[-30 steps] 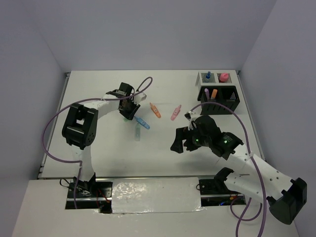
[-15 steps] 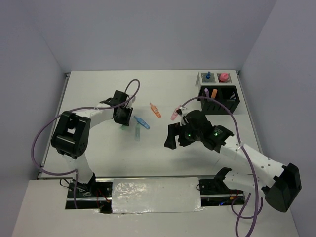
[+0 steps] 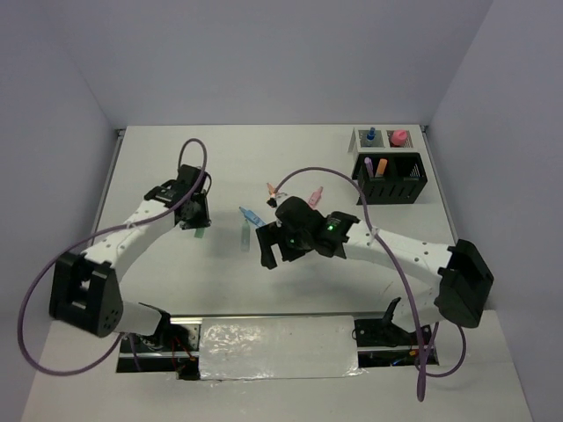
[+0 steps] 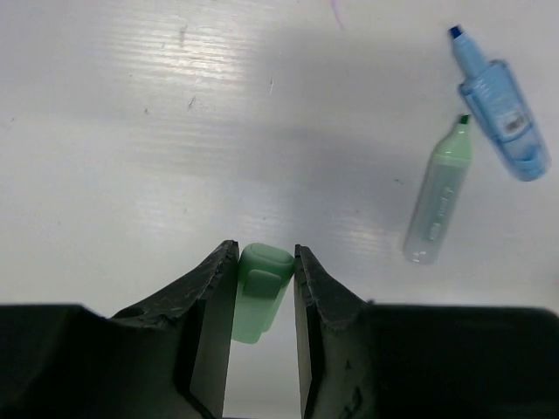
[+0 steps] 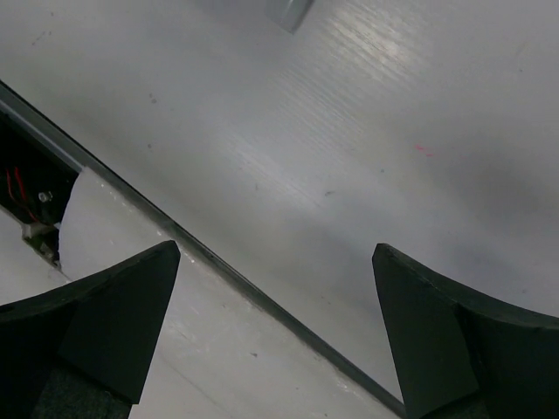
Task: Sort the stationery into containers
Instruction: Pick up the pen cap from the center of the board, then pick up the pen from the center of the board.
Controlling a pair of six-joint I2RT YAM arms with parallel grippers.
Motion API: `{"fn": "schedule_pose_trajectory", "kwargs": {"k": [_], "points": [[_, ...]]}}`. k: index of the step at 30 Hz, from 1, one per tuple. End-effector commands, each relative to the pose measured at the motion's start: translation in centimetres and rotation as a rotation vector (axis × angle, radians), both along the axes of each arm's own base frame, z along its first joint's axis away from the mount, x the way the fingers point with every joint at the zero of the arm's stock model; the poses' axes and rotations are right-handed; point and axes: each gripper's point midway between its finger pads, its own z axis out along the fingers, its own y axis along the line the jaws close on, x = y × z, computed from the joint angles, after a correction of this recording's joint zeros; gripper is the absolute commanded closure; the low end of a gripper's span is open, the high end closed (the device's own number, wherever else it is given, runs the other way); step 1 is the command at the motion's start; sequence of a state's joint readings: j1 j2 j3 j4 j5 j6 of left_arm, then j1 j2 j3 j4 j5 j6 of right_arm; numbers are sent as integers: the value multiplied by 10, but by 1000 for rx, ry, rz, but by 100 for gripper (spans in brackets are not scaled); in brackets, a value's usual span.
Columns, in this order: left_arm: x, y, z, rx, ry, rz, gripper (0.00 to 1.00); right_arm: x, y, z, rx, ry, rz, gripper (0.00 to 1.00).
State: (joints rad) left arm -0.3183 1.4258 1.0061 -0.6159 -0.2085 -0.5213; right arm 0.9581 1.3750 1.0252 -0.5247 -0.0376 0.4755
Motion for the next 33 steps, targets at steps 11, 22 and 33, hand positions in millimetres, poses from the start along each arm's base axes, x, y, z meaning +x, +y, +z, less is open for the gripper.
{"fn": "schedule_pose_trajectory", "kwargs": {"k": [11, 22, 33], "points": [[-68, 40, 121, -50, -193, 216, 100, 19, 73, 24, 27, -52, -33, 0], [-110, 56, 140, -85, -268, 263, 100, 35, 89, 33, -12, -120, -105, 0], [-124, 59, 130, -110, -260, 305, 100, 28, 110, 29, 74, -57, -94, 0]]}}
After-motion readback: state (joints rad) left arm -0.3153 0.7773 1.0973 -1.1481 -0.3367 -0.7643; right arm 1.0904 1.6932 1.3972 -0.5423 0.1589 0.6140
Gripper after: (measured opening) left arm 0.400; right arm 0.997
